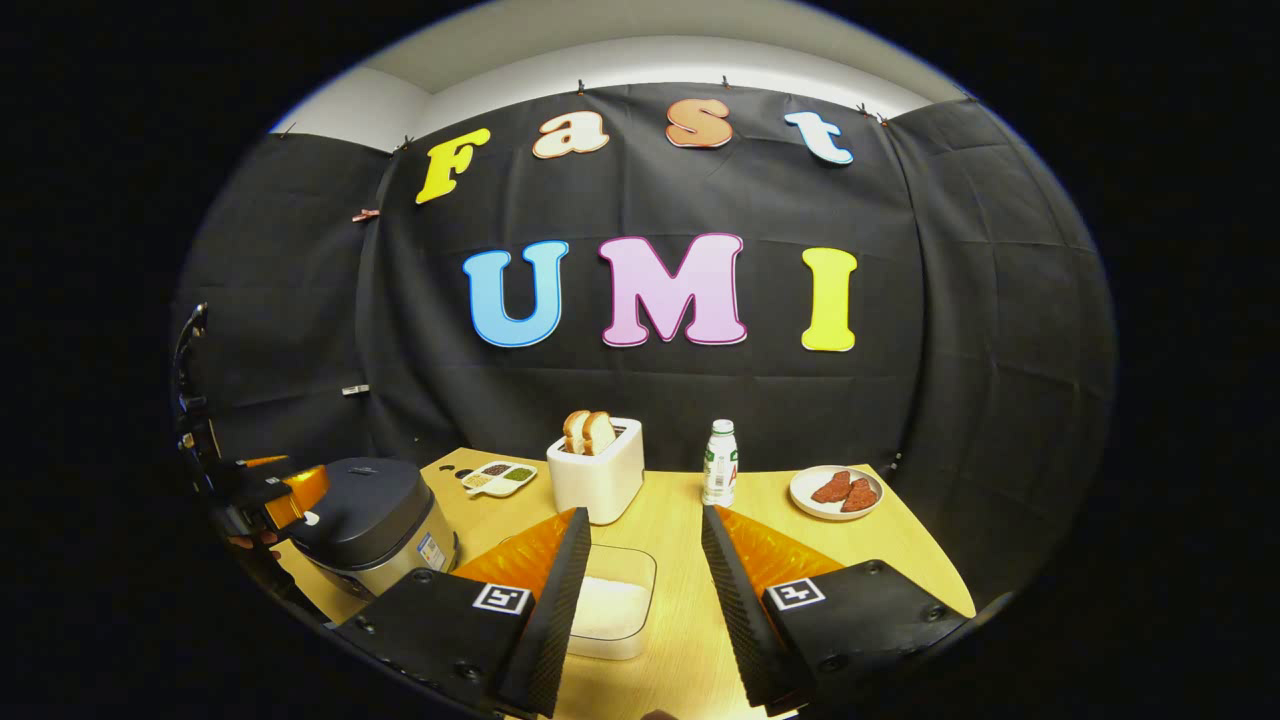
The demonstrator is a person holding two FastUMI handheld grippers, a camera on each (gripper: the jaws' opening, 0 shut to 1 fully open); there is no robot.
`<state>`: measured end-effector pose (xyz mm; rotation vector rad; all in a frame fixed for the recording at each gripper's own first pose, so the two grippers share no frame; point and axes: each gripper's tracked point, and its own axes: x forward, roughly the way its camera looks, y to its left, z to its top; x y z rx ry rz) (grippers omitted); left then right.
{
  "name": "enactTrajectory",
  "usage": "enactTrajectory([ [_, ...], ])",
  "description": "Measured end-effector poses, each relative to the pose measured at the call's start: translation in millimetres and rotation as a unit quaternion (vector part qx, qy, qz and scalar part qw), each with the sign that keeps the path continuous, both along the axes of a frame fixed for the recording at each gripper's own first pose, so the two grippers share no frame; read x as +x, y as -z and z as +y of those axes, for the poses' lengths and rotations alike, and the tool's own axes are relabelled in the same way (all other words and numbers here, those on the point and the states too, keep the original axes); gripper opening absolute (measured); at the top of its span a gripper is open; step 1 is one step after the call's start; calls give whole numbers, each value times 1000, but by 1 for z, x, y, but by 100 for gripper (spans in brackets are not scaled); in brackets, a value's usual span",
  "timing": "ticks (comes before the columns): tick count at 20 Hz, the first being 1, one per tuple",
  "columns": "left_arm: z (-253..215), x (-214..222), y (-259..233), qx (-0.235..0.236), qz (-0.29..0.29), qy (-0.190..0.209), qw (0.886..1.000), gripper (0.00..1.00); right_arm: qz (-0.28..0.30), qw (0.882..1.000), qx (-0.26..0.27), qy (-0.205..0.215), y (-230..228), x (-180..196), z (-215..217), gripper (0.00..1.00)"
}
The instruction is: Close the left gripper, press the button to open the rice cooker; take a wooden spoon from the chopstick holder with the right hand, scoop a spoonful of rice and pour it into the rice cooker, then put the wooden spoon back into the chopstick holder.
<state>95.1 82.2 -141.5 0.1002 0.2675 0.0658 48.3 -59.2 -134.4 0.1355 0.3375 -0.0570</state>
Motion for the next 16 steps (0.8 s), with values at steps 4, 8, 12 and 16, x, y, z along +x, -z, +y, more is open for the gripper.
enactTrajectory([
  [4, -28, 2, -26, -8, -20, 11, 1000, 93, -6, 1000, 4, 13, -4, -6, -20, 71],
  [8, -53, -3, -51, -4, -36, 19, 999, 93, -13, 1000, 4, 20, -9, -11, -36, 71],
  [12, -80, -13, -74, -1, -53, 33, 998, 93, -20, 999, 2, 30, -9, -15, -43, 71],
  [16, -98, -25, -94, 1, -70, 36, 997, 95, -27, 999, 4, 39, -14, -16, -59, 71],
])
